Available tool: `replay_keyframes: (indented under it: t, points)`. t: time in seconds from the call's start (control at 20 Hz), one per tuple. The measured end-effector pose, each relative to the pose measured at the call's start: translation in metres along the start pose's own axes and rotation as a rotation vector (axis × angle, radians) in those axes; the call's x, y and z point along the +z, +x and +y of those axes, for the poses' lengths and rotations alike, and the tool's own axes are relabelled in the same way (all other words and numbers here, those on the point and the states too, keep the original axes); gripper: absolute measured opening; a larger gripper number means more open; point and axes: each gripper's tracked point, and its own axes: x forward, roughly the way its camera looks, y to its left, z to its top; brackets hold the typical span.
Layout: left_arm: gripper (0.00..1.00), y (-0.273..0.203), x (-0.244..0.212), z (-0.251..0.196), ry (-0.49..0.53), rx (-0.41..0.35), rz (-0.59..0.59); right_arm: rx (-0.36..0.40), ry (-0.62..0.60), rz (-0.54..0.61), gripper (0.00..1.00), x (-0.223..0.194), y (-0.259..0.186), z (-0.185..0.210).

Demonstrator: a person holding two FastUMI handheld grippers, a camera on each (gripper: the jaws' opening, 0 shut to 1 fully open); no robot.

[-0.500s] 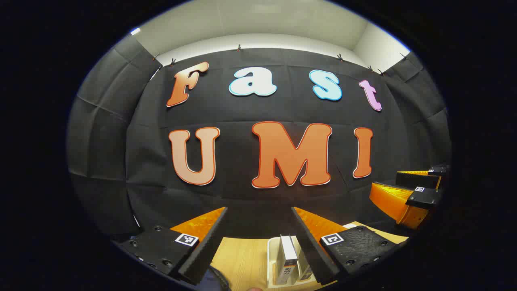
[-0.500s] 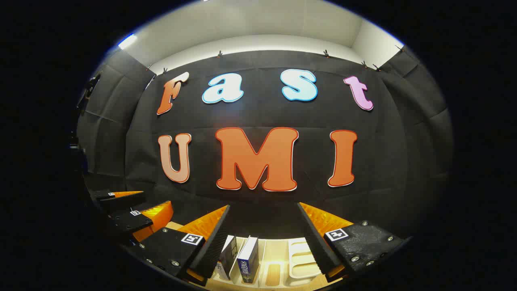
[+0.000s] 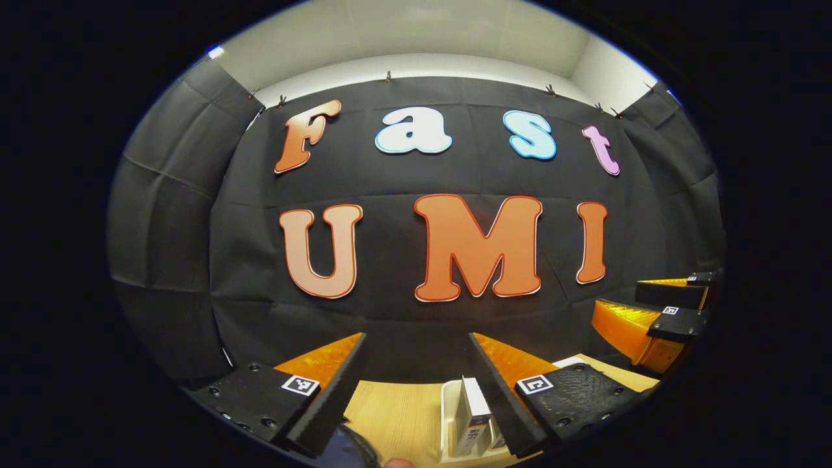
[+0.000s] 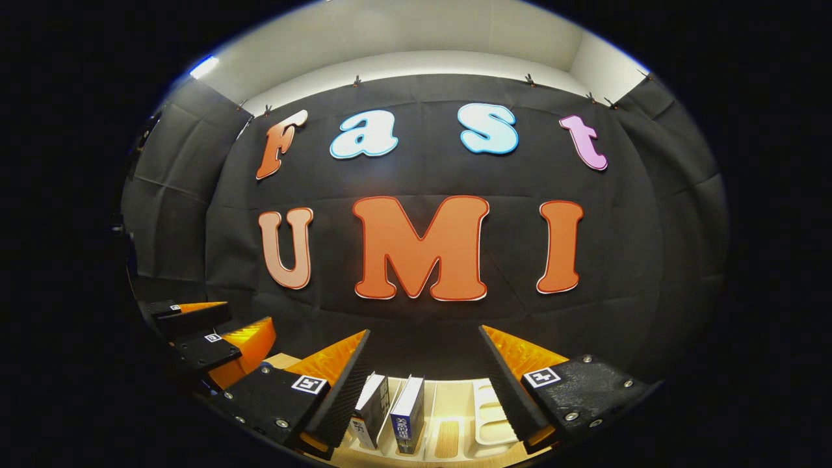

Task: Open the schoolbag, grab two books from the bookshelf and put them into the schoolbag.

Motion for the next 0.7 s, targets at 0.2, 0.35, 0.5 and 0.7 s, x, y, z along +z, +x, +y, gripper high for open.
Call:
replay_keyframes:
  t: [0.2, 0.35, 0.5, 0.7]
  points:
    - [0.94, 0.001, -0.005, 0.002, -0.007, 0.010, 0.012, 0.000, 0.001, 0.006, 0.94, -0.002, 0.001, -0.001]
    - [0.94, -0.001, -0.007, 0.002, -0.014, 0.004, 0.029, -0.004, -0.003, 0.008, 0.94, -0.003, 0.000, -0.003]
    - [0.94, 0.000, -0.007, 0.001, -0.026, 0.002, 0.033, -0.010, -0.008, 0.007, 0.94, -0.003, 0.001, -0.006]
    - [0.94, 0.000, -0.012, 0.003, -0.038, 0.007, 0.050, -0.011, -0.004, 0.017, 0.94, -0.007, 0.000, -0.007]
